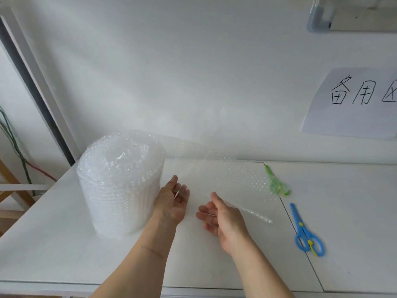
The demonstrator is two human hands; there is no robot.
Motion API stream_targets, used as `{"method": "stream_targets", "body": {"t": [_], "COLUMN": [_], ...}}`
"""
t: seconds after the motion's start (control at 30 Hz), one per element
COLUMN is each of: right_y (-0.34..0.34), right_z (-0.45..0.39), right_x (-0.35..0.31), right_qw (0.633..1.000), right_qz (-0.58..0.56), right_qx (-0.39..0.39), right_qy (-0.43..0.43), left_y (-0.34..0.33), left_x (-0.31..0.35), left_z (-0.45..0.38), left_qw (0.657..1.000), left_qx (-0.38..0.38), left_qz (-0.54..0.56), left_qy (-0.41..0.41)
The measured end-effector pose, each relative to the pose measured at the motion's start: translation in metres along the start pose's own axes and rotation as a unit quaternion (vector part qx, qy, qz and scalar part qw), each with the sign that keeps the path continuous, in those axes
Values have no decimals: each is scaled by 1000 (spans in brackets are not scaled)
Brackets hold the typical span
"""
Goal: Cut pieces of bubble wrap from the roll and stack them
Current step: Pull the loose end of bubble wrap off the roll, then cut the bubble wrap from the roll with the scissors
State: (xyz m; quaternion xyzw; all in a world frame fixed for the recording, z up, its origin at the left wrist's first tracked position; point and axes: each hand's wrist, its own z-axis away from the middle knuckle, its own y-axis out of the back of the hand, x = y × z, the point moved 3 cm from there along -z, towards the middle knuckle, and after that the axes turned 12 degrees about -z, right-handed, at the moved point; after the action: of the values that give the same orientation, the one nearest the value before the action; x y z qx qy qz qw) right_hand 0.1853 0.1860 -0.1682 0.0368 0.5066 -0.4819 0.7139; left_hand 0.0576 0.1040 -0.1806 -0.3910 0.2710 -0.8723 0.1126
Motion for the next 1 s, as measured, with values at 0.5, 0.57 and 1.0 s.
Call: {"method": "stream_targets", "body": {"t": [0.5, 0.57, 1.0], "right_y": [8, 14, 114], "right_z": [11, 15, 38], "right_x": [-11, -17, -56], "right_qw": [989, 987, 756], "right_qz": [123, 144, 493], "right_qx": [-72, -63, 312], "right_qy": [-41, 12, 296], "left_y": [-2, -2, -10], "left_x": [4, 1, -7], "left_z": [-9, -8, -7], "left_qw": [979, 984, 989], "left_qx": [66, 58, 49], "left_qz": [-182, -161, -129], "left_qy": [-60, -51, -45]}}
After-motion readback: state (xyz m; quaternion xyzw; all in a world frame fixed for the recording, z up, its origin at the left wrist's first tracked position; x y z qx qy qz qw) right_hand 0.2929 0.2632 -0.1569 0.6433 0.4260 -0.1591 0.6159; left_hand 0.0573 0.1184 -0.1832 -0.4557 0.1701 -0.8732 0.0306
